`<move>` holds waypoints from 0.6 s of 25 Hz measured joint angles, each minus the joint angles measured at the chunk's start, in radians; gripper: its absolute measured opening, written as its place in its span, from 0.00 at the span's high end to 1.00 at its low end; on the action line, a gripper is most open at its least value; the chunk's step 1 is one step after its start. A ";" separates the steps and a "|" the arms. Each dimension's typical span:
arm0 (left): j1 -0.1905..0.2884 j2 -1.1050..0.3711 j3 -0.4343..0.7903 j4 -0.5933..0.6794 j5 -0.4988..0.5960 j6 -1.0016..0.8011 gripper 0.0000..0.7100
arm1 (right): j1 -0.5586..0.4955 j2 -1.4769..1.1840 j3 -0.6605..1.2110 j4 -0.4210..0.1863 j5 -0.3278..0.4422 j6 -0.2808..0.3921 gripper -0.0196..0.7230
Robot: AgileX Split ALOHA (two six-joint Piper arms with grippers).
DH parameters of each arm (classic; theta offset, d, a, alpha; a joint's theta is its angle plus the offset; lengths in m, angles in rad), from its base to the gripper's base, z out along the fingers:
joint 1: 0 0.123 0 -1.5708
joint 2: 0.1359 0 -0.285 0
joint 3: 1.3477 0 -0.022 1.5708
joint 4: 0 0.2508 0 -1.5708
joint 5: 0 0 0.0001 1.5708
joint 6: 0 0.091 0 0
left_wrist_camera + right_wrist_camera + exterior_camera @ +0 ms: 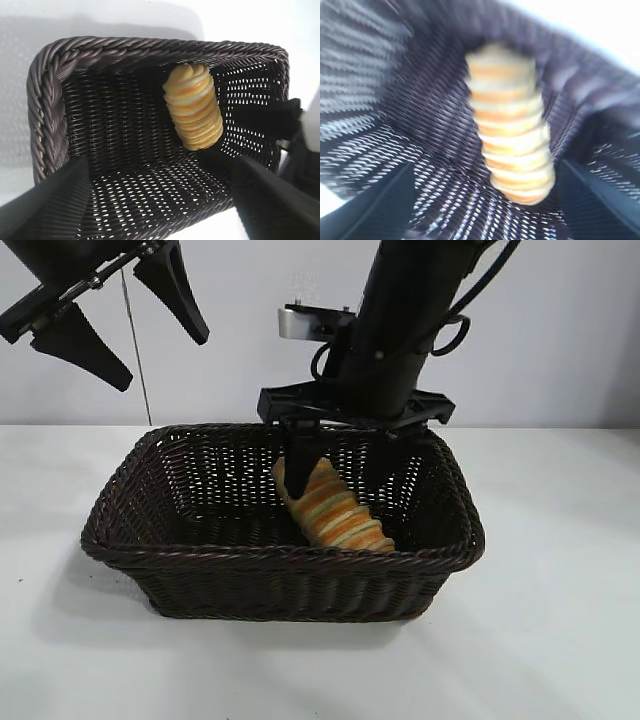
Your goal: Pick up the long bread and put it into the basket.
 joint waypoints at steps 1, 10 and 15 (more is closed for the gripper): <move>0.000 0.000 0.000 0.000 0.000 0.000 0.20 | -0.011 -0.001 -0.027 0.001 0.021 0.000 0.21; 0.000 0.000 0.000 0.000 0.000 0.000 0.20 | -0.149 -0.002 -0.081 0.005 0.147 -0.031 0.21; 0.000 0.000 0.000 0.000 -0.002 0.000 0.20 | -0.232 -0.002 -0.081 0.016 0.152 -0.047 0.21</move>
